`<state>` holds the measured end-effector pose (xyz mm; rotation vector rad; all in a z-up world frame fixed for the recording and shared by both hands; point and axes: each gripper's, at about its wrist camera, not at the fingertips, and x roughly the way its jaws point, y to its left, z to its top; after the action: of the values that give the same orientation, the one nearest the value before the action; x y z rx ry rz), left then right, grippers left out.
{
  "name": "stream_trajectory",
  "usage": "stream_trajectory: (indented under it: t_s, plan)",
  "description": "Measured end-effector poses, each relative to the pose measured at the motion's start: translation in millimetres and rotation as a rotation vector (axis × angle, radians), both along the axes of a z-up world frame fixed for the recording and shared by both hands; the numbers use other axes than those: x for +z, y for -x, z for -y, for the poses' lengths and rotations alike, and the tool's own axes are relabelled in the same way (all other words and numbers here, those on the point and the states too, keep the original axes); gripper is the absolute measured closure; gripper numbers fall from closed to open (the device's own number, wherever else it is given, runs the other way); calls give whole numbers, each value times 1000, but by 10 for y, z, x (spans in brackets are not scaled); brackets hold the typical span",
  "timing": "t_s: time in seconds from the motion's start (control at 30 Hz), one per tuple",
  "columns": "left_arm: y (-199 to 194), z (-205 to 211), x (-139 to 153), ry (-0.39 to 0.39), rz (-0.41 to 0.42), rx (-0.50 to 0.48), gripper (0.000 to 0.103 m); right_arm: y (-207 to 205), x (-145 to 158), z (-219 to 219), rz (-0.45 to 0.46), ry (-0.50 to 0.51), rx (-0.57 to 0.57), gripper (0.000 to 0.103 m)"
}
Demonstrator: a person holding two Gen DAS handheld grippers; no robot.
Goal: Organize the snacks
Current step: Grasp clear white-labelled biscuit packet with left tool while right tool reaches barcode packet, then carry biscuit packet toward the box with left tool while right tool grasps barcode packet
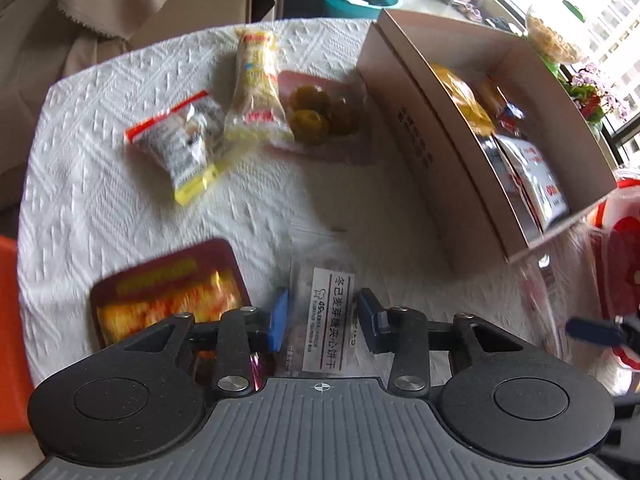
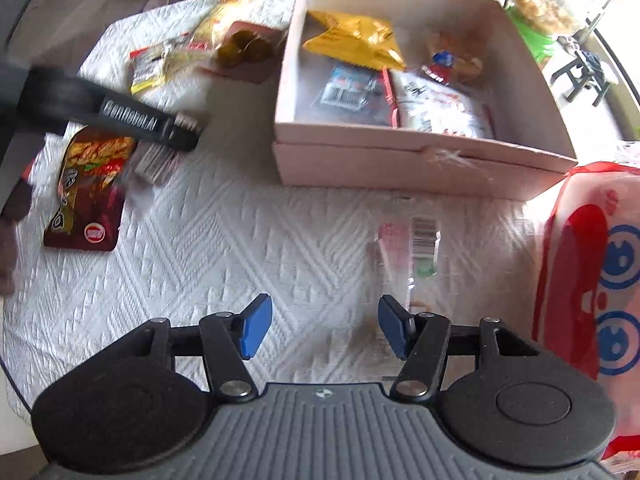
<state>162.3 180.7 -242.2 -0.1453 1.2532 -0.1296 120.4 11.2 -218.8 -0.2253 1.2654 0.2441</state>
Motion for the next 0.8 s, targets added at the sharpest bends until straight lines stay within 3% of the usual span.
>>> stream_trajectory:
  t_s: [0.07, 0.23, 0.3, 0.37, 0.43, 0.53, 0.73, 0.8]
  plan:
    - [232, 61, 2, 11, -43, 36, 63, -57, 10, 100, 25, 19, -18, 38]
    - [837, 176, -26, 92, -149, 180, 71, -213, -100, 304, 26, 24, -36, 38]
    - [1020, 239, -33, 113, -170, 229, 71, -336, -166, 339, -7, 8, -33, 43]
    - [1148, 303, -45, 128, -174, 267, 71, -330, -202, 370, -41, -12, 3, 59]
    - [1219, 371, -48, 132, -164, 294, 71, -221, -182, 388, -49, -6, 62, 60]
    - [1238, 460, -39, 108, -145, 322, 66, -17, -209, 490, -103, -2, 119, 59]
    - [1129, 586, -45, 73, -147, 373, 55, 209, -233, 680, -108, 12, 192, 53]
    - [1006, 645, -62, 65, -154, 366, 42, 198, -238, 669, -105, 17, 214, 52]
